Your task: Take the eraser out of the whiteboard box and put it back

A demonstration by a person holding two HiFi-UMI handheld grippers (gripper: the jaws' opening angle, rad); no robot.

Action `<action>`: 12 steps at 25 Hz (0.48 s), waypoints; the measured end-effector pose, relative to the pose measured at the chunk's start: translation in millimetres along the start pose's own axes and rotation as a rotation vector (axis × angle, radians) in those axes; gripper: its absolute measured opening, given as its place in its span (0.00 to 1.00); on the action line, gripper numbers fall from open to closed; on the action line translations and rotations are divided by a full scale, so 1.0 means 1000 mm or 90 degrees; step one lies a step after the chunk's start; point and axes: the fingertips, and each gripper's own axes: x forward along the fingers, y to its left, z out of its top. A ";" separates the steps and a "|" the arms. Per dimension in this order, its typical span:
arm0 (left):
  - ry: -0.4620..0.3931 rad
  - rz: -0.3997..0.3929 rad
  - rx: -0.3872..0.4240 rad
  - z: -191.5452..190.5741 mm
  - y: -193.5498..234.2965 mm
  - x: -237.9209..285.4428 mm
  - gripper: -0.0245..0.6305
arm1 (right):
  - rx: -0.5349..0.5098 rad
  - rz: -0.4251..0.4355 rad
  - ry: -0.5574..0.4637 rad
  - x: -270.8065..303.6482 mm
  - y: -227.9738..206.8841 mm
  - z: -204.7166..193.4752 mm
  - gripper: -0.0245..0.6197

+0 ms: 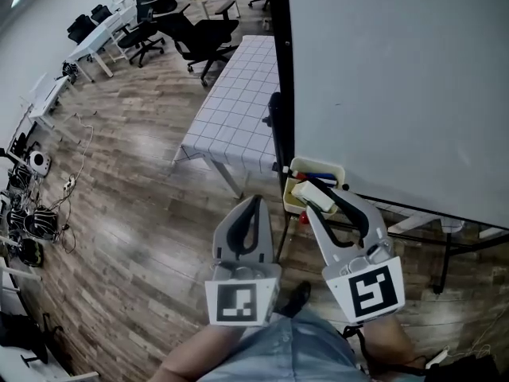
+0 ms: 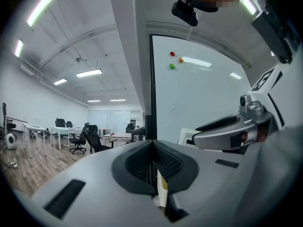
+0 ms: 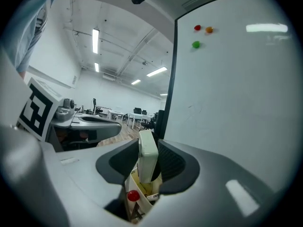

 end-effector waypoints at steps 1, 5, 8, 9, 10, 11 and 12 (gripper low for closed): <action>-0.002 -0.001 0.001 0.000 0.000 -0.002 0.04 | 0.003 -0.006 -0.006 -0.003 -0.001 0.003 0.23; -0.013 -0.023 -0.006 0.001 0.000 -0.007 0.04 | 0.009 -0.034 -0.017 -0.012 -0.001 0.014 0.23; -0.022 -0.051 -0.010 0.006 0.001 -0.011 0.04 | 0.006 -0.057 -0.020 -0.018 0.008 0.023 0.23; -0.024 -0.061 -0.013 0.008 0.002 -0.014 0.04 | 0.005 -0.064 -0.018 -0.021 0.014 0.025 0.23; -0.025 -0.071 -0.016 0.010 0.003 -0.017 0.04 | 0.004 -0.070 -0.014 -0.024 0.020 0.026 0.23; -0.025 -0.081 -0.018 0.011 0.003 -0.020 0.04 | 0.003 -0.076 -0.008 -0.026 0.027 0.027 0.23; -0.024 -0.090 -0.019 0.011 0.004 -0.022 0.04 | 0.002 -0.083 -0.002 -0.028 0.032 0.026 0.23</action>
